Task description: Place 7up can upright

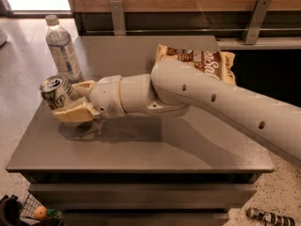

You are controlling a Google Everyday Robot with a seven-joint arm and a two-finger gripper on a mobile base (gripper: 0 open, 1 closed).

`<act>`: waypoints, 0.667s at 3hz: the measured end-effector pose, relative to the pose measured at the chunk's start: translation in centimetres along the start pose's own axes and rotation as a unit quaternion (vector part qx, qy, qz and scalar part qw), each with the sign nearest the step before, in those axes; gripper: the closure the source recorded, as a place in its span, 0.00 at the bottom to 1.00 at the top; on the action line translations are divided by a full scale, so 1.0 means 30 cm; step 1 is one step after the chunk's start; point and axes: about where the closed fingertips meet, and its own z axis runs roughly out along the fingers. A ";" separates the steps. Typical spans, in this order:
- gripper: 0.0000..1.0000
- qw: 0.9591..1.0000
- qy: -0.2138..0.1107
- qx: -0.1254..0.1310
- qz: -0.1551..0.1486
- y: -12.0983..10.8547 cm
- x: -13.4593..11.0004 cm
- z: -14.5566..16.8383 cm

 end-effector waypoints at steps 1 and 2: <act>1.00 1.000 0.006 0.007 0.016 -0.020 0.030 0.003; 1.00 0.999 0.007 0.007 0.033 -0.040 0.062 0.015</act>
Offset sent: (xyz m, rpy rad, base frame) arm 0.0241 -0.0029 -0.0312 -0.0081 0.1051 -0.0440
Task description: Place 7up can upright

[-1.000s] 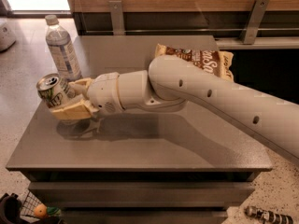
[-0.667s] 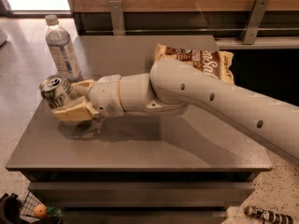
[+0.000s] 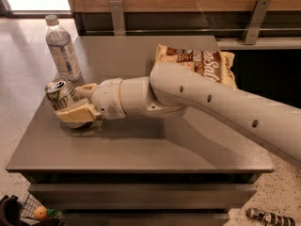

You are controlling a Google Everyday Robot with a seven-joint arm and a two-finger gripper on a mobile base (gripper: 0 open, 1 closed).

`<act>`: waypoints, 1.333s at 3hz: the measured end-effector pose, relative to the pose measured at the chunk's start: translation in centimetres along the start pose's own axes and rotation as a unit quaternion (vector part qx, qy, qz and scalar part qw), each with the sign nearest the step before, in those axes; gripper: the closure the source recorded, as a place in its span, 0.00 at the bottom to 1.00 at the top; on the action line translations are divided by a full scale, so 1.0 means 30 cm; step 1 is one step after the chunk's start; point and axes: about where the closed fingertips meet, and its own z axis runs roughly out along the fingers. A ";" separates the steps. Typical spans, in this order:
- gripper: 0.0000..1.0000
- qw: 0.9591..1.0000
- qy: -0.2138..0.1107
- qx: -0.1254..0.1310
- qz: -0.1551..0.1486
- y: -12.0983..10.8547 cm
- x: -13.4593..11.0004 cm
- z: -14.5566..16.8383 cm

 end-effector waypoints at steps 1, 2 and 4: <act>1.00 1.000 -0.004 0.004 0.016 -0.020 0.031 0.004; 1.00 1.000 -0.009 0.009 0.026 -0.030 0.051 -0.002; 0.58 1.000 -0.009 0.009 0.026 -0.029 0.048 -0.002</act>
Offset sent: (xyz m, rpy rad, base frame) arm 0.0241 -0.0355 -0.0413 0.0750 0.1059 -0.1226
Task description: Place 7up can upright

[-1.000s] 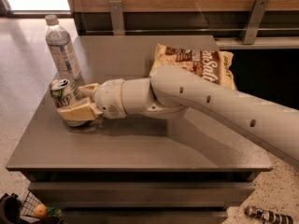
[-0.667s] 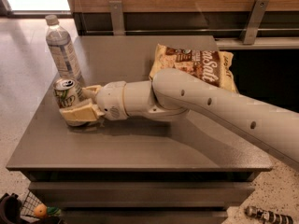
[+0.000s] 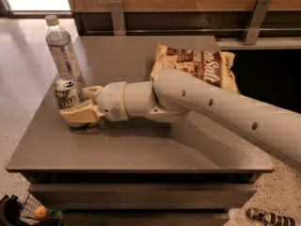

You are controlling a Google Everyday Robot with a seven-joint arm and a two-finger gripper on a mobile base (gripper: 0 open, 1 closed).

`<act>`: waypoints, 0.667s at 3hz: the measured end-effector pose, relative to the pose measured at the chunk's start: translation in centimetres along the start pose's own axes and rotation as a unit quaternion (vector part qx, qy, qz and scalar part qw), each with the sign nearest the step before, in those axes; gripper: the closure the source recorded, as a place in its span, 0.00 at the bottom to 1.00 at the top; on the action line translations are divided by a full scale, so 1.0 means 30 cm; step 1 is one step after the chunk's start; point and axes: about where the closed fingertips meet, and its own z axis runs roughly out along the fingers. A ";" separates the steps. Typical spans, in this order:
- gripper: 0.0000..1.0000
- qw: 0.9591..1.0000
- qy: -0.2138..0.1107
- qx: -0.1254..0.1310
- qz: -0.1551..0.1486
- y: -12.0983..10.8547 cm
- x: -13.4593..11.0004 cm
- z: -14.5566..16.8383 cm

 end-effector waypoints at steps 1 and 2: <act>0.35 1.000 0.000 0.000 0.000 0.000 -0.001 0.000; 0.10 1.000 0.000 0.000 0.000 0.000 -0.001 0.000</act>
Offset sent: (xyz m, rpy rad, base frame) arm 0.0000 0.0000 0.0002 0.0000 0.0000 0.0000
